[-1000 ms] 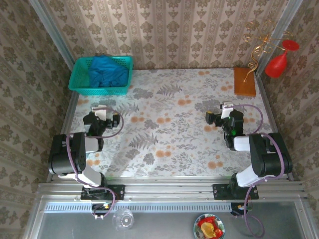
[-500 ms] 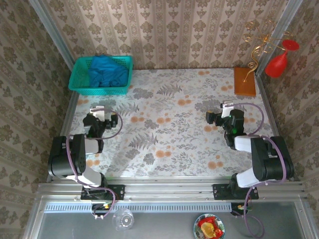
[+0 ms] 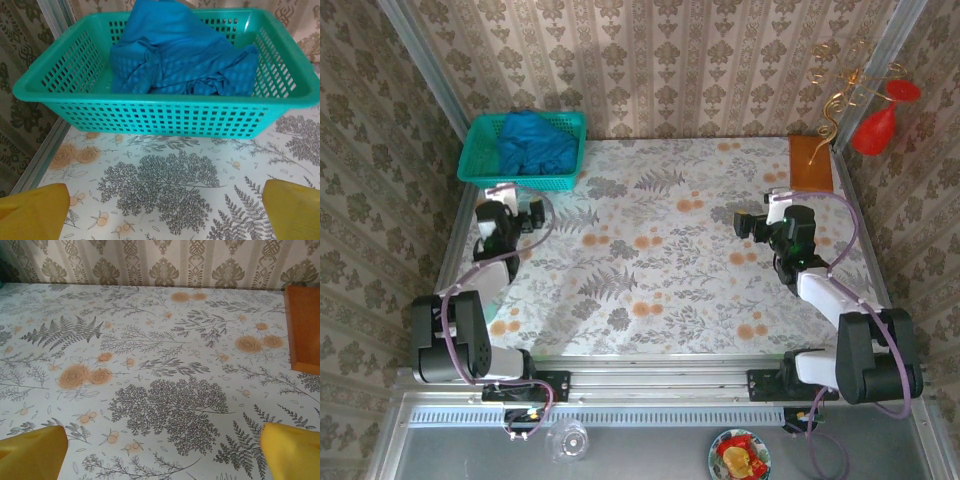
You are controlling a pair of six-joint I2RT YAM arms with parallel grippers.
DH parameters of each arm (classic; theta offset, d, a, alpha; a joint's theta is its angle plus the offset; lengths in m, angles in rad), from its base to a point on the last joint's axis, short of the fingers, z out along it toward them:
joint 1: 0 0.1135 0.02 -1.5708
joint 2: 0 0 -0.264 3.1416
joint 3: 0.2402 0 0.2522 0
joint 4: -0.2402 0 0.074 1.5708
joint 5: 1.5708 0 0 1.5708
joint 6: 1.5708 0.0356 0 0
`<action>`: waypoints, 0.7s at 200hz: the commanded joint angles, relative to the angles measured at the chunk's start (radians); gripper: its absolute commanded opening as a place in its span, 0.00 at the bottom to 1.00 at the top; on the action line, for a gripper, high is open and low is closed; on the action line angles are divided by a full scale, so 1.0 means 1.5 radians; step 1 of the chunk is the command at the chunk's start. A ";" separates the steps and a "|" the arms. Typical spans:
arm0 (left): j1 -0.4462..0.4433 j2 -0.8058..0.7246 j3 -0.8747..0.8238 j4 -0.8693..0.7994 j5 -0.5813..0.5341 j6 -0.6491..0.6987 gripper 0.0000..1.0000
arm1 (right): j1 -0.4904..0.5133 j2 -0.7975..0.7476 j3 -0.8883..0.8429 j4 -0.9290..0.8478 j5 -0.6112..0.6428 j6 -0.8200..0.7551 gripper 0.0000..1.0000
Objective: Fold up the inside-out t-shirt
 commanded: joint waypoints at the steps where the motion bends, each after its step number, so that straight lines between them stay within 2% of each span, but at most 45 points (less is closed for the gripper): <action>1: -0.001 0.009 0.092 -0.144 -0.011 -0.030 1.00 | 0.011 -0.032 0.033 -0.084 0.012 -0.003 1.00; 65: 0.015 0.187 0.409 -0.385 0.051 -0.038 0.92 | 0.047 -0.070 0.067 -0.171 0.016 -0.008 1.00; 140: 0.019 0.417 0.698 -0.504 0.081 -0.041 0.89 | 0.092 -0.120 0.096 -0.246 0.045 -0.022 1.00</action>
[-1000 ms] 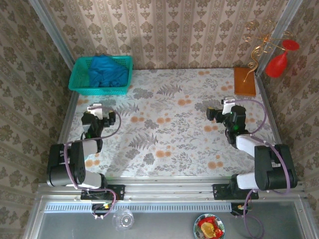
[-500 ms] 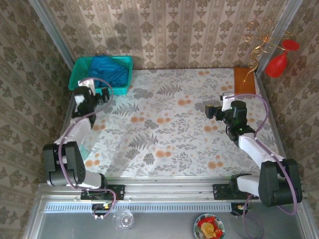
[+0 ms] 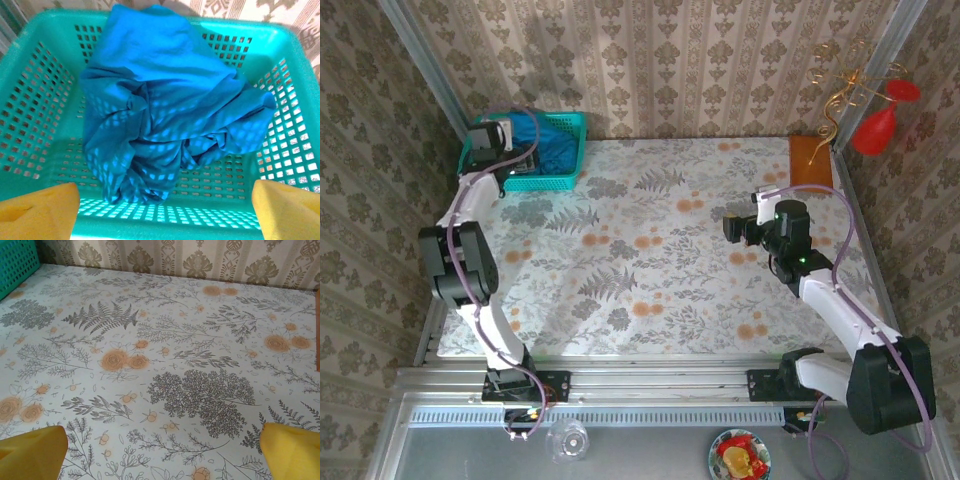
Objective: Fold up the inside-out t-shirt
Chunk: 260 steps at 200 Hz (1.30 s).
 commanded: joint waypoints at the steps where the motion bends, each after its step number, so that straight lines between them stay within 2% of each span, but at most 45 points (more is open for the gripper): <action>1: 0.004 0.054 0.079 -0.066 0.017 -0.012 0.89 | 0.013 -0.027 0.027 -0.040 0.024 -0.013 1.00; 84: 0.009 0.270 0.335 -0.133 -0.078 -0.108 0.87 | 0.051 -0.059 0.008 -0.055 0.042 -0.008 1.00; 120: 0.010 0.357 0.459 -0.189 -0.092 -0.134 0.86 | 0.056 -0.071 -0.003 -0.055 0.047 -0.003 1.00; 169: 0.014 0.441 0.570 -0.242 -0.088 -0.162 0.83 | 0.061 -0.073 0.000 -0.049 0.049 0.003 1.00; 194: 0.021 0.459 0.576 -0.244 -0.081 -0.178 0.75 | 0.069 -0.070 0.004 -0.051 0.050 0.005 1.00; 210: 0.022 0.466 0.580 -0.241 -0.072 -0.176 0.66 | 0.075 -0.071 0.005 -0.051 0.051 0.007 1.00; 260: 0.022 0.469 0.583 -0.218 -0.044 -0.168 0.27 | 0.091 -0.067 0.008 -0.048 0.065 0.008 1.00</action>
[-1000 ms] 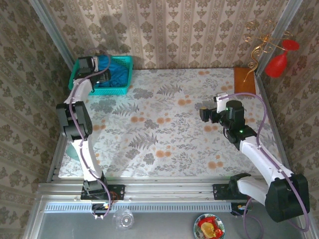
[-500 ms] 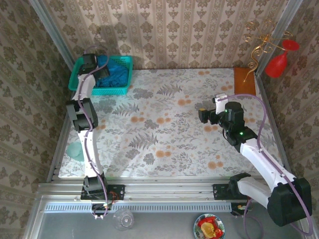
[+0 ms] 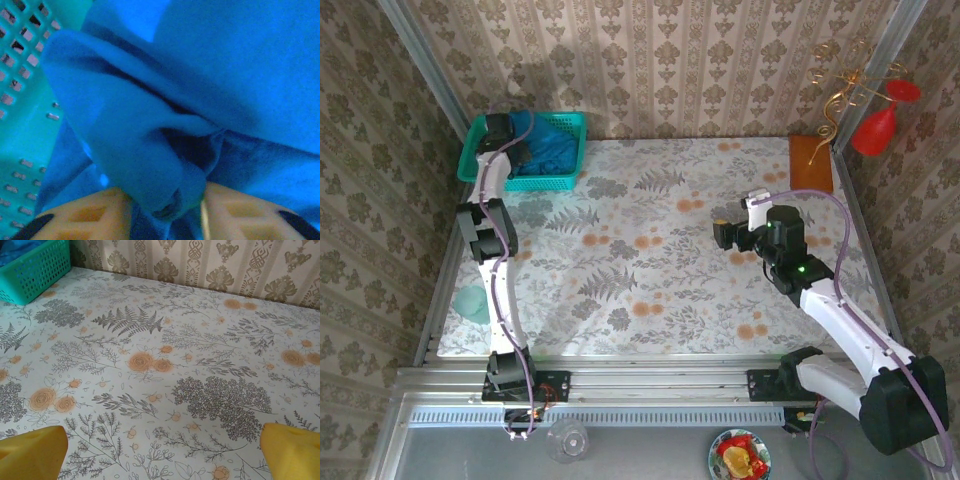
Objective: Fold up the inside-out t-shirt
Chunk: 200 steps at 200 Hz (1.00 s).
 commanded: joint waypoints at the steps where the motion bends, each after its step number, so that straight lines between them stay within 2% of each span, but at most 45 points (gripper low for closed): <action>1: 0.005 0.010 0.025 0.007 0.021 0.003 0.26 | 0.011 -0.004 0.003 0.000 0.023 0.012 1.00; 29: 0.007 -0.001 0.025 0.015 0.034 0.013 0.06 | 0.018 -0.004 0.006 0.001 0.028 0.010 1.00; 42: 0.005 -0.013 0.024 0.022 0.038 0.021 0.00 | 0.020 -0.004 0.009 0.002 0.029 0.010 1.00; 78: 0.000 -0.073 0.014 0.058 0.038 0.035 0.00 | 0.029 -0.006 0.013 0.002 0.033 0.013 1.00; 161: -0.029 -0.240 0.022 0.070 0.096 0.052 0.00 | 0.052 -0.032 0.040 -0.016 0.035 0.012 1.00; 200: -0.060 -0.326 0.027 0.060 0.171 0.060 0.00 | 0.054 -0.060 0.049 -0.035 0.040 0.008 1.00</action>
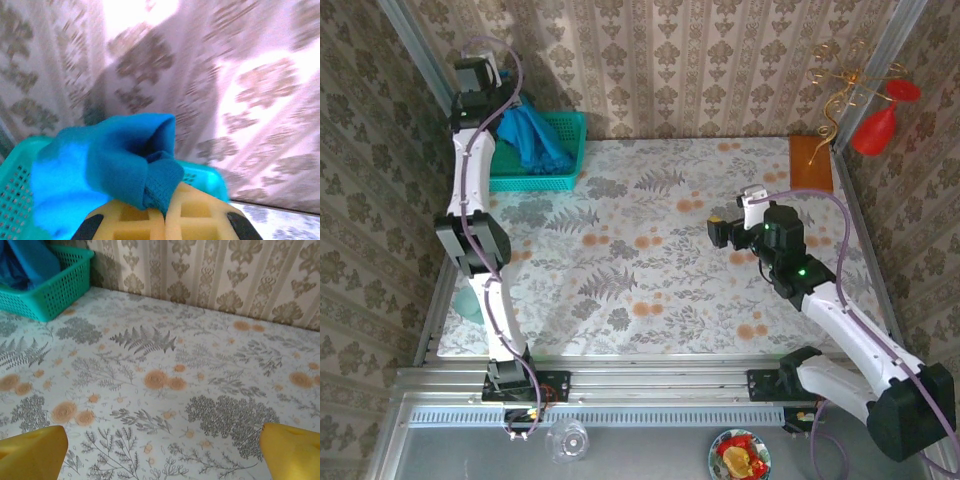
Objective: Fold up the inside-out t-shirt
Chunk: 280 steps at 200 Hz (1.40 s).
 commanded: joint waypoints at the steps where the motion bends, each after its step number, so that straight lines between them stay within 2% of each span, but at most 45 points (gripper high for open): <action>1: -0.020 -0.062 0.025 0.015 0.072 0.018 0.00 | 0.006 -0.027 0.021 -0.026 0.016 -0.002 1.00; 52: -0.112 -0.141 0.128 -0.060 0.144 0.040 0.00 | 0.006 -0.084 0.030 -0.055 0.022 0.008 1.00; 102: -0.265 -0.225 0.093 -0.131 0.146 0.073 0.00 | 0.006 -0.138 0.037 -0.097 0.039 0.021 1.00; 123: -0.318 -0.258 0.010 -0.150 0.161 0.063 0.00 | 0.006 -0.147 0.043 -0.118 0.045 0.036 1.00; 132: -0.360 -0.272 -0.030 -0.157 0.154 0.065 0.00 | 0.006 -0.148 0.048 -0.128 0.043 0.045 1.00; 156: -0.421 -0.303 -0.170 -0.157 0.150 0.059 0.00 | 0.006 -0.144 0.060 -0.157 0.043 0.076 1.00; 168: -0.446 -0.316 -0.250 -0.149 0.145 0.051 0.28 | 0.006 -0.141 0.063 -0.171 0.045 0.094 1.00; 175: -0.458 -0.327 -0.303 -0.139 0.137 0.042 0.41 | 0.006 -0.139 0.067 -0.183 0.043 0.107 1.00; 189: -0.477 -0.360 -0.424 -0.091 0.122 0.014 0.48 | 0.006 -0.132 0.073 -0.203 0.043 0.131 1.00; 213: -0.494 -0.424 -0.618 0.000 0.108 -0.037 0.50 | 0.006 -0.117 0.080 -0.243 0.038 0.184 0.98; 240: -0.496 -0.494 -0.798 0.079 0.085 -0.089 0.49 | 0.005 -0.082 0.077 -0.285 0.019 0.266 0.91; 280: -0.514 -0.530 -0.960 0.135 0.083 -0.135 0.48 | 0.005 0.001 0.059 -0.294 -0.052 0.323 0.84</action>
